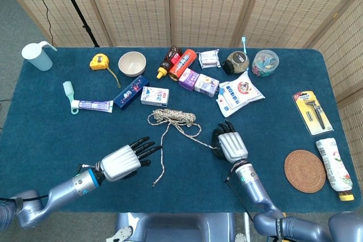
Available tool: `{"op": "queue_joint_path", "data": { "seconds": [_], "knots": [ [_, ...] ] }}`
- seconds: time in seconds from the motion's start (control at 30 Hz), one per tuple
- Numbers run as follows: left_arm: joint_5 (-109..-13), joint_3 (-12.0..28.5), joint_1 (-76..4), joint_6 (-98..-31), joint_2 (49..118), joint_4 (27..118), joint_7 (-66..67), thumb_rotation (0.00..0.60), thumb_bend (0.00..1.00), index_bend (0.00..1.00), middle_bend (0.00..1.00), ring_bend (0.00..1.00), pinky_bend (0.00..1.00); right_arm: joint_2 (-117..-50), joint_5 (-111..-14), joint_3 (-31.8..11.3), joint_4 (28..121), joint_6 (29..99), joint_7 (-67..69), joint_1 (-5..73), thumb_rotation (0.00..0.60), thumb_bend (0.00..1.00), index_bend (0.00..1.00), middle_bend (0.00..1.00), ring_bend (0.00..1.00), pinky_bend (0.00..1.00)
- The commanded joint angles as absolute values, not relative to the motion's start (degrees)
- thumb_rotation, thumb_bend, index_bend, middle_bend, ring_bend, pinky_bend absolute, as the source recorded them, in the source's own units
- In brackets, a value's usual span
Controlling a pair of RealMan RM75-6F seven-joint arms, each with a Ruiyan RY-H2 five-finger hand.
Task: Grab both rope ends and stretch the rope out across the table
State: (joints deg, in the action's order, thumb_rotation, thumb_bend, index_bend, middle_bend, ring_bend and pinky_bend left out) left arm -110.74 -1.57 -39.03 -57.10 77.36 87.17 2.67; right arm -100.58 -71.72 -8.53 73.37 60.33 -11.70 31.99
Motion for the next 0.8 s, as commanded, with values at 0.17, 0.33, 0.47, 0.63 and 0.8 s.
{"op": "queue_joint_path", "data": {
  "seconds": [0.17, 0.33, 0.47, 0.63, 0.8],
  "knots": [
    [-110.27, -2.08, -40.58, -55.63, 79.67, 85.59, 3.34, 0.6, 0.31, 0.41, 0.0, 0.0, 0.0, -100.76, -71.67, -8.5, 72.72, 60.14, -11.16, 31.89, 0.6, 0.44, 0.61, 0.33, 0.15, 0.0],
    [-109.76, -2.34, -41.75, -54.69, 81.43, 84.15, 3.33, 0.6, 0.31, 0.4, 0.0, 0.0, 0.0, -100.86, -71.72, -8.39, 72.2, 59.99, -10.58, 31.73, 0.6, 0.44, 0.61, 0.33, 0.15, 0.0],
    [-109.58, -2.68, -42.73, -53.7, 83.04, 82.63, 3.4, 0.6, 0.31, 0.4, 0.0, 0.0, 0.0, -100.92, -71.92, -8.19, 71.6, 59.88, -10.2, 31.64, 0.6, 0.44, 0.61, 0.33, 0.15, 0.0],
    [-109.41, -3.1, -43.73, -53.41, 85.26, 80.36, 3.42, 0.6, 0.31, 0.41, 0.0, 0.0, 0.0, -100.77, -72.14, -8.18, 70.9, 59.9, -9.59, 31.49, 0.6, 0.44, 0.61, 0.33, 0.15, 0.0],
    [-108.83, -3.2, -44.67, -53.06, 87.73, 78.05, 3.25, 0.6, 0.31, 0.42, 0.0, 0.0, 0.0, -100.76, -72.33, -8.21, 70.51, 59.89, -9.09, 31.43, 0.6, 0.44, 0.61, 0.34, 0.15, 0.0]
  ]
}}
